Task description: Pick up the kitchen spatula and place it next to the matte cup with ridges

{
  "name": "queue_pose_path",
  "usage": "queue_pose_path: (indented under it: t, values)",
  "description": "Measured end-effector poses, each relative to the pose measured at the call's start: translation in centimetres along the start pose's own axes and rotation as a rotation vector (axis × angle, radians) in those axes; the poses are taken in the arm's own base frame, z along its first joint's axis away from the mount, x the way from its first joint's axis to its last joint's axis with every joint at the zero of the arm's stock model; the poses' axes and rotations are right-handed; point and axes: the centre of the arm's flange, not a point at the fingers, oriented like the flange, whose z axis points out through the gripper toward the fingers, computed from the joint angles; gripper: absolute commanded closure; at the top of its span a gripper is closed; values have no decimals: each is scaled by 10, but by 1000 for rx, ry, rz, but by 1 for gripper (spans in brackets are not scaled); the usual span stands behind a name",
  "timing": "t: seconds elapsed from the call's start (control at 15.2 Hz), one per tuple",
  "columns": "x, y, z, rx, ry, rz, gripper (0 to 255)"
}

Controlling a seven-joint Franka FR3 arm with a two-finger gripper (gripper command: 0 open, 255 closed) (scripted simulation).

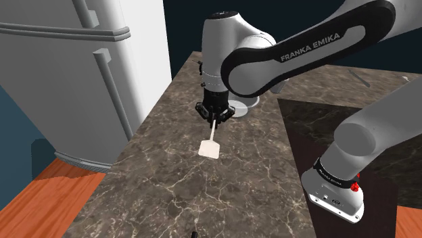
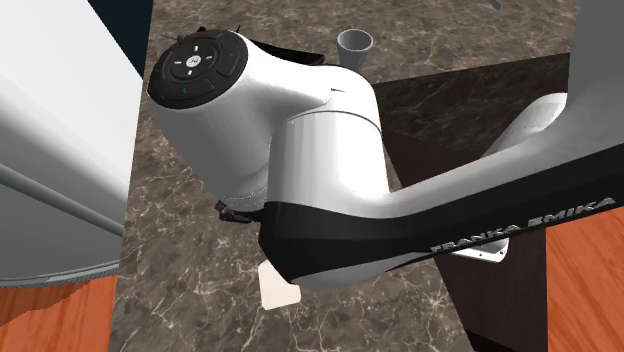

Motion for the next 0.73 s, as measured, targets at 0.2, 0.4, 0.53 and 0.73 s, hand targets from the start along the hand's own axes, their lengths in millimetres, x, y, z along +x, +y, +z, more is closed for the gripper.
queue_pose_path:
  t: [0.2,0.4,0.53,0.73]
  values:
    - [1,-1,-14,0,0,0,255]
    - [2,1,-31,0,0,0,255]
    - [2,1,-42,0,0,0,255]
    - [3,-1,-57,0,0,0,255]
